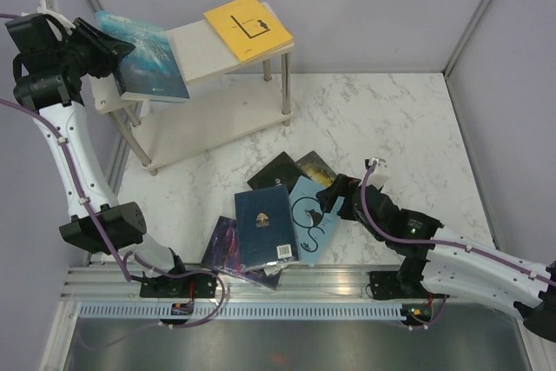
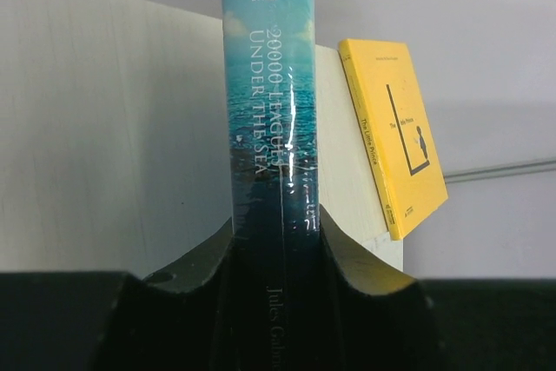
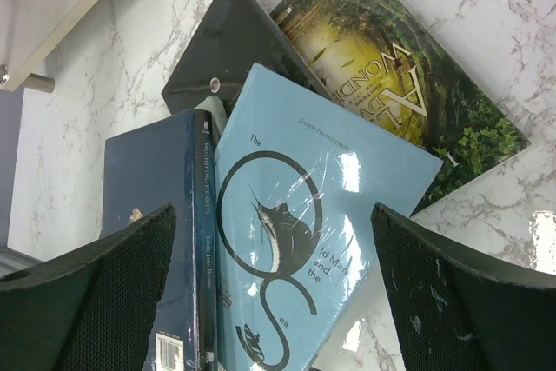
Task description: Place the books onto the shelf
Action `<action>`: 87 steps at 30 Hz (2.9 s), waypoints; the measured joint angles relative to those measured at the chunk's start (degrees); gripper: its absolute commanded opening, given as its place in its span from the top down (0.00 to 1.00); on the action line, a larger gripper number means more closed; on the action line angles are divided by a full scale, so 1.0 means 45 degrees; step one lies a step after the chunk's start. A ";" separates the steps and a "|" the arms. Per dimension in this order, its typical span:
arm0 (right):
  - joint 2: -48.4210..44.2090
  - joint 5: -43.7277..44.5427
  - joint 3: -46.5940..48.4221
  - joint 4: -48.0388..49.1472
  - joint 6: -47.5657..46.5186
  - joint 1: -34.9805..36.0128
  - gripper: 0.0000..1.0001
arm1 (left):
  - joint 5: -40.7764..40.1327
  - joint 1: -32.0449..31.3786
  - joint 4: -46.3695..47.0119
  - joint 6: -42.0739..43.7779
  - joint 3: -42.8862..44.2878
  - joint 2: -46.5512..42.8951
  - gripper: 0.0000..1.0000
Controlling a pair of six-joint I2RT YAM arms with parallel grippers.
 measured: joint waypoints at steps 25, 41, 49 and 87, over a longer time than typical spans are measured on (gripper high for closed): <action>0.1161 -0.0510 -0.0155 0.0874 -0.0243 0.0000 0.04 | -0.1486 0.0874 0.0301 -0.0364 0.0257 0.0845 0.14; 0.0991 -0.0597 -0.0515 0.0976 -0.0238 0.0000 0.04 | -0.3317 0.1239 0.0233 0.0151 -0.0661 -0.0087 0.00; 0.0976 -0.0641 -0.0617 0.1001 -0.0238 0.0000 0.04 | -0.3968 0.1345 0.0087 0.0199 -0.0719 -0.2914 0.08; 0.0763 -0.0957 -0.1501 0.1812 -0.0117 0.0000 0.04 | -0.4575 -0.2477 0.2069 0.1112 -0.7529 -0.4551 0.69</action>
